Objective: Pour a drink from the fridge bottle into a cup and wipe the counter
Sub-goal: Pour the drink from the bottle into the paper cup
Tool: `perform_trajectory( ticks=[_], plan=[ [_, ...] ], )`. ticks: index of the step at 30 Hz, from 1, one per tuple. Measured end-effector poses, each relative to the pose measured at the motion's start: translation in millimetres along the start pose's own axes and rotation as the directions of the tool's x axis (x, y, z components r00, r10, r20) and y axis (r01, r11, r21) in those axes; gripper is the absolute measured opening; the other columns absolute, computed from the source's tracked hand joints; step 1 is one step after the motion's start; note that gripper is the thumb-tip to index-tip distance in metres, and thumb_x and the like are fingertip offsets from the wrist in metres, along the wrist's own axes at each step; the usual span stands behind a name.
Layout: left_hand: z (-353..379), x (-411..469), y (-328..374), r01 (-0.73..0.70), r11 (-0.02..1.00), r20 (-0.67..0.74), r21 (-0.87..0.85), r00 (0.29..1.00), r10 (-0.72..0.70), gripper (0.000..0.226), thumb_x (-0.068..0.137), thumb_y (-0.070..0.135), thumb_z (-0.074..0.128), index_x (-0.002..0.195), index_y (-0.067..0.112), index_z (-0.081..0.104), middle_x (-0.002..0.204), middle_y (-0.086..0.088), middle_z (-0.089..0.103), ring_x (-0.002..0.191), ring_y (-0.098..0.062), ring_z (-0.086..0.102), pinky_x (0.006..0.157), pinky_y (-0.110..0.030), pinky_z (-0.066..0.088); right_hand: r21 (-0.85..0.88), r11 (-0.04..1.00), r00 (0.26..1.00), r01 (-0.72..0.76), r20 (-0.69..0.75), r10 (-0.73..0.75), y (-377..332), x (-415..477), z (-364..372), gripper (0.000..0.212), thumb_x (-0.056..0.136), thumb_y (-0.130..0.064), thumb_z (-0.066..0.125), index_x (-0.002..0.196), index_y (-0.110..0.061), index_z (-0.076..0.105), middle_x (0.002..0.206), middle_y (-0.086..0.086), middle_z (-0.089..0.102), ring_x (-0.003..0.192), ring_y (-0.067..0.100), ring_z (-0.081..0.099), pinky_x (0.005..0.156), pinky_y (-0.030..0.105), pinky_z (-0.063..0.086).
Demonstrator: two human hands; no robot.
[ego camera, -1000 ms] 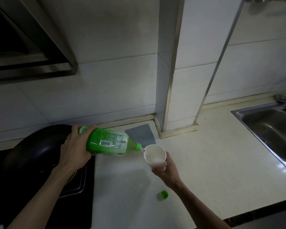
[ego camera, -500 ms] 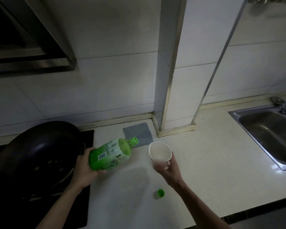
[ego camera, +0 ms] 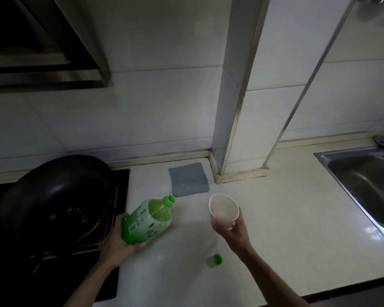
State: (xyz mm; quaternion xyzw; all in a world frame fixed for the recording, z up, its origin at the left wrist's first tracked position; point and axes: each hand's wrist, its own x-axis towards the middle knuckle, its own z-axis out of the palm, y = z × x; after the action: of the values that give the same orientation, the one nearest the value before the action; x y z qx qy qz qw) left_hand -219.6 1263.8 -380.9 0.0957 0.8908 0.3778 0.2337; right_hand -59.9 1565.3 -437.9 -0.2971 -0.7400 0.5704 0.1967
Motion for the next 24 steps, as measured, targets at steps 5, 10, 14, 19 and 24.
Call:
perform_trajectory(
  ticks=[5, 10, 14, 19, 24],
  plan=[
    [10, 2, -8, -0.011, 1.000, 0.099, 0.028, 0.995, 0.008, 0.106, 0.037, 0.061, 0.079, 0.129, 0.046, 0.029, 0.111, 0.014, 0.064, 0.106, -0.020, 0.060, 0.098, -0.044, 0.044, -0.018, 1.000, 1.000, -0.018, -0.009, 0.018, 8, 3, 0, 0.071, 0.070, -0.010, 0.086, 0.120, -0.041, 0.047, 0.119, -0.016, 0.058, 0.107, 0.001, 0.058, 0.085, 0.024, 0.052],
    [22, 4, -6, -0.007, 0.999, 0.123, 0.034, 0.992, 0.003, 0.110, 0.037, 0.070, 0.067, 0.135, 0.041, 0.026, 0.108, 0.015, 0.062, 0.117, -0.021, 0.055, 0.110, -0.044, 0.030, -0.041, 0.999, 0.999, -0.013, -0.031, 0.012, 14, 8, 0, 0.071, 0.068, -0.009, 0.087, 0.119, -0.041, 0.049, 0.121, -0.002, 0.059, 0.109, 0.010, 0.057, 0.089, 0.034, 0.052],
    [30, 6, -1, -0.014, 0.996, 0.124, 0.084, 0.992, 0.004, 0.108, 0.040, 0.074, 0.059, 0.136, 0.039, 0.023, 0.112, 0.015, 0.060, 0.122, -0.021, 0.051, 0.110, -0.042, 0.019, -0.044, 0.999, 1.000, -0.009, -0.030, 0.007, 17, 12, 2, 0.071, 0.068, -0.010, 0.087, 0.118, -0.043, 0.048, 0.122, 0.001, 0.058, 0.111, 0.017, 0.057, 0.090, 0.038, 0.052],
    [38, 15, -8, -0.035, 0.986, 0.100, 0.162, 0.995, 0.019, 0.104, 0.045, 0.077, 0.058, 0.136, 0.044, 0.019, 0.125, 0.013, 0.056, 0.126, -0.019, 0.045, 0.103, -0.045, 0.018, -0.028, 1.000, 1.000, -0.007, -0.015, 0.006, 14, 14, 5, 0.070, 0.070, -0.010, 0.086, 0.120, -0.040, 0.047, 0.121, -0.003, 0.059, 0.111, 0.013, 0.057, 0.090, 0.034, 0.052],
    [46, 19, -11, -0.032, 0.987, 0.088, 0.159, 0.996, 0.018, 0.100, 0.048, 0.077, 0.058, 0.133, 0.047, 0.017, 0.126, 0.010, 0.054, 0.123, -0.019, 0.046, 0.100, -0.043, 0.019, -0.031, 0.999, 1.000, -0.027, -0.011, 0.027, 17, 15, 9, 0.073, 0.069, -0.011, 0.086, 0.120, -0.043, 0.045, 0.122, -0.004, 0.058, 0.112, 0.013, 0.056, 0.090, 0.034, 0.051]
  ],
)
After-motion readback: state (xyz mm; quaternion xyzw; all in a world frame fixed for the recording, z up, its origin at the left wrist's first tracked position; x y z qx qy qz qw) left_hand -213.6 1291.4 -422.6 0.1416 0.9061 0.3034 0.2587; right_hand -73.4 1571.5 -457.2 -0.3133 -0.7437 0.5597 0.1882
